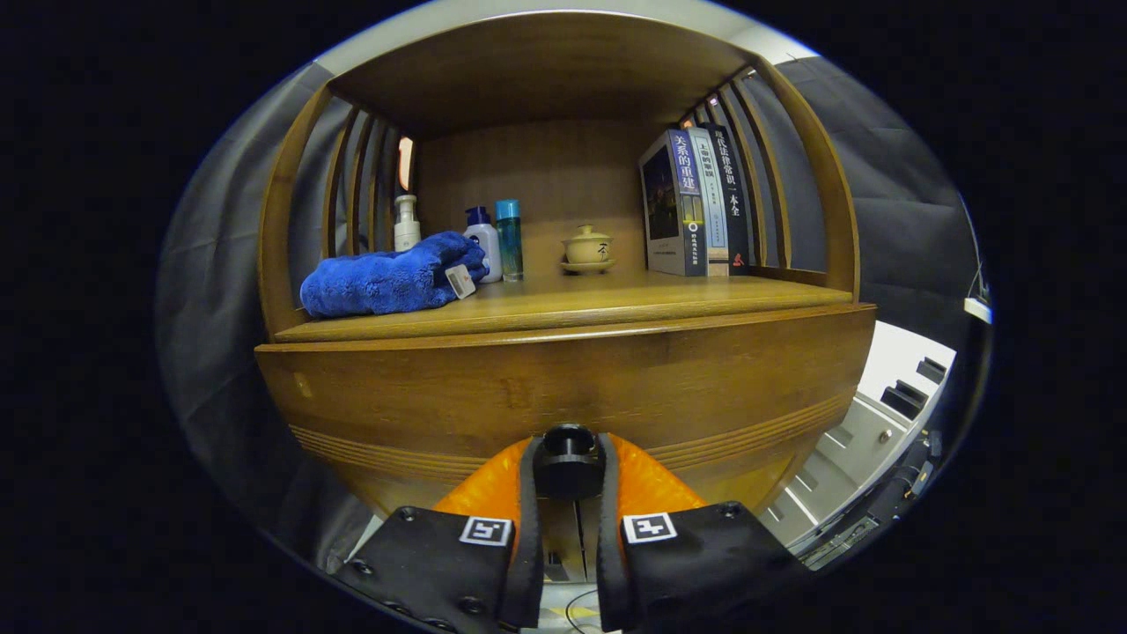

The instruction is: Pull open the drawer, take out the items inside it, and place them on the countertop above the cabinet.

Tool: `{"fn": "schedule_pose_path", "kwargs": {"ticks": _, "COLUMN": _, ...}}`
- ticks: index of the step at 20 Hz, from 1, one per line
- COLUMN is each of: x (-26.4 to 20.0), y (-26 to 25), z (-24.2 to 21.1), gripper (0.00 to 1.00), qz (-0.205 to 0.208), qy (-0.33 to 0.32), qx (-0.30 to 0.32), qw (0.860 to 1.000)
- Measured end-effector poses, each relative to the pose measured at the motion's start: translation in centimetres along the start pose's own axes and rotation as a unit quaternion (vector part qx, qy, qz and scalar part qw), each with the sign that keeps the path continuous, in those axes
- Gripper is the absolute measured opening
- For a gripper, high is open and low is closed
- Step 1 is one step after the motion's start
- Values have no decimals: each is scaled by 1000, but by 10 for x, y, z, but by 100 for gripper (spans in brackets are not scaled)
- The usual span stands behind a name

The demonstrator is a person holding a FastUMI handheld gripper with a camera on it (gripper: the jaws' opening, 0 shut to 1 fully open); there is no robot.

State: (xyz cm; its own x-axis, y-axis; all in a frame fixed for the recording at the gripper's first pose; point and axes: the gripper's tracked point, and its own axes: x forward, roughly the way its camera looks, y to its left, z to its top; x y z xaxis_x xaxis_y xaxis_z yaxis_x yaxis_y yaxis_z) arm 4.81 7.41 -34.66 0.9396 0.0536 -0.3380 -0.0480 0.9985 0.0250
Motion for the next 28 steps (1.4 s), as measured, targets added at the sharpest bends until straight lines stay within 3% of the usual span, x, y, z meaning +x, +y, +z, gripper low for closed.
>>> {"fn": "schedule_pose_path", "kwargs": {"ticks": 13, "x": -55, "y": -3, "z": -11, "gripper": 33, "qz": 1, "qy": 13, "qx": 20, "qw": 1000}}
{"fn": "schedule_pose_path", "kwargs": {"ticks": 28, "x": -127, "y": -3, "z": -39, "gripper": 33, "qz": 21, "qy": 45, "qx": -5, "qw": 999}}
